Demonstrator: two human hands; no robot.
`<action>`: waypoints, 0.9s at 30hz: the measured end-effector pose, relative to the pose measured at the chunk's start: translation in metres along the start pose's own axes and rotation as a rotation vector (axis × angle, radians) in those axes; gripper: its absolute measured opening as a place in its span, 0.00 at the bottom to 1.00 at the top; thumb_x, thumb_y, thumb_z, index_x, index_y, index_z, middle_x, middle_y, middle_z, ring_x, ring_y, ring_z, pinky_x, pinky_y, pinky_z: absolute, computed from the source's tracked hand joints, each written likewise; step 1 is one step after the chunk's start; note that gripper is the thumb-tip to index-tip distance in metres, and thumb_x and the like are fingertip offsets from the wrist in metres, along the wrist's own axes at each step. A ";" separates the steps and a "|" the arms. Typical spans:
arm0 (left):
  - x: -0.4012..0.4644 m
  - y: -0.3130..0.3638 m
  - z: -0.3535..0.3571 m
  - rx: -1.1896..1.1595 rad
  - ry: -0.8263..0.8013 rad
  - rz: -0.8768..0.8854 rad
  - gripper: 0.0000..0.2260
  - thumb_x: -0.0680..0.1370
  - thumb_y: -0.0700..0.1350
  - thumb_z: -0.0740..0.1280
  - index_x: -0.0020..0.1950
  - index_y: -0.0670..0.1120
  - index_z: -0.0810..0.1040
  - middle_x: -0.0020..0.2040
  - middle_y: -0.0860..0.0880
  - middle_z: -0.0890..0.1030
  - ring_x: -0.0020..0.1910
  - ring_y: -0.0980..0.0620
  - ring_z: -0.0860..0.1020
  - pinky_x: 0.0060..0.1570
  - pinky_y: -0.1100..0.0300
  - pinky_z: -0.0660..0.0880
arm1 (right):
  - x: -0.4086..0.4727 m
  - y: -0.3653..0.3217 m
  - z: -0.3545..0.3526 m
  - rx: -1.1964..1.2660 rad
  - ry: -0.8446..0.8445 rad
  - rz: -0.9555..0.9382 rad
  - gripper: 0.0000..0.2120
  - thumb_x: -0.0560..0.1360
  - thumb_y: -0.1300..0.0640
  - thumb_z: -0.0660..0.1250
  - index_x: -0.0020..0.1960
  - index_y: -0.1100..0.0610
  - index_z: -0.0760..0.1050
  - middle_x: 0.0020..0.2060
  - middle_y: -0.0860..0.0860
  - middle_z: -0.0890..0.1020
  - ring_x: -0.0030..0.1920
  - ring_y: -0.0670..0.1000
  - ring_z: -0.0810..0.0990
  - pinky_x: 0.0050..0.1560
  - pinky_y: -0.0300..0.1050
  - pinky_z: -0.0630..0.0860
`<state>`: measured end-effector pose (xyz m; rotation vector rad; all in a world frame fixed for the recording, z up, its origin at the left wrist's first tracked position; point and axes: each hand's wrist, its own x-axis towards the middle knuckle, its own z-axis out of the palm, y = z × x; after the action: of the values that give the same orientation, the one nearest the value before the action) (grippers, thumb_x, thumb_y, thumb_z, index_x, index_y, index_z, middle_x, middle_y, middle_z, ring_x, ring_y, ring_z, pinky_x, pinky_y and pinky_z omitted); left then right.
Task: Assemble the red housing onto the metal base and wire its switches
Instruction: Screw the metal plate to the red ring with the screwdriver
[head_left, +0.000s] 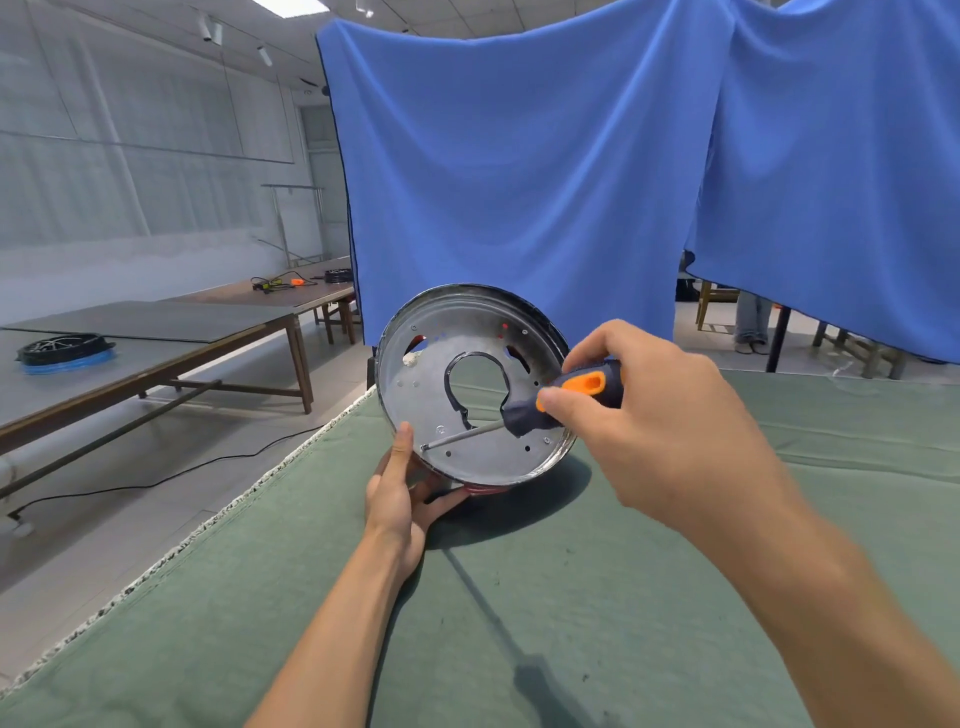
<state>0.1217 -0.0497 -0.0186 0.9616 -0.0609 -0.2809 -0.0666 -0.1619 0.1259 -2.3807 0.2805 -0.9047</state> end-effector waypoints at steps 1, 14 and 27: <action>0.000 0.000 0.000 -0.001 -0.006 -0.002 0.25 0.73 0.57 0.67 0.65 0.42 0.75 0.58 0.39 0.81 0.56 0.39 0.80 0.44 0.43 0.81 | -0.001 0.000 0.002 -0.076 0.047 -0.007 0.12 0.74 0.42 0.64 0.42 0.50 0.70 0.30 0.44 0.76 0.35 0.51 0.75 0.30 0.44 0.64; 0.001 -0.001 -0.001 0.018 -0.011 0.022 0.22 0.75 0.53 0.68 0.64 0.43 0.76 0.55 0.41 0.83 0.53 0.42 0.82 0.42 0.46 0.81 | 0.004 0.007 0.002 -0.126 0.119 0.067 0.20 0.70 0.34 0.60 0.39 0.51 0.68 0.30 0.46 0.75 0.37 0.56 0.76 0.32 0.46 0.67; 0.004 -0.002 -0.002 0.001 0.021 0.028 0.20 0.75 0.51 0.70 0.62 0.40 0.77 0.55 0.39 0.82 0.53 0.39 0.81 0.42 0.46 0.81 | 0.012 0.015 -0.004 0.089 -0.094 0.168 0.14 0.68 0.38 0.66 0.46 0.45 0.67 0.36 0.45 0.79 0.36 0.54 0.80 0.39 0.50 0.77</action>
<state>0.1253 -0.0505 -0.0216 0.9641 -0.0549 -0.2450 -0.0604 -0.1808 0.1260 -2.2718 0.3889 -0.7110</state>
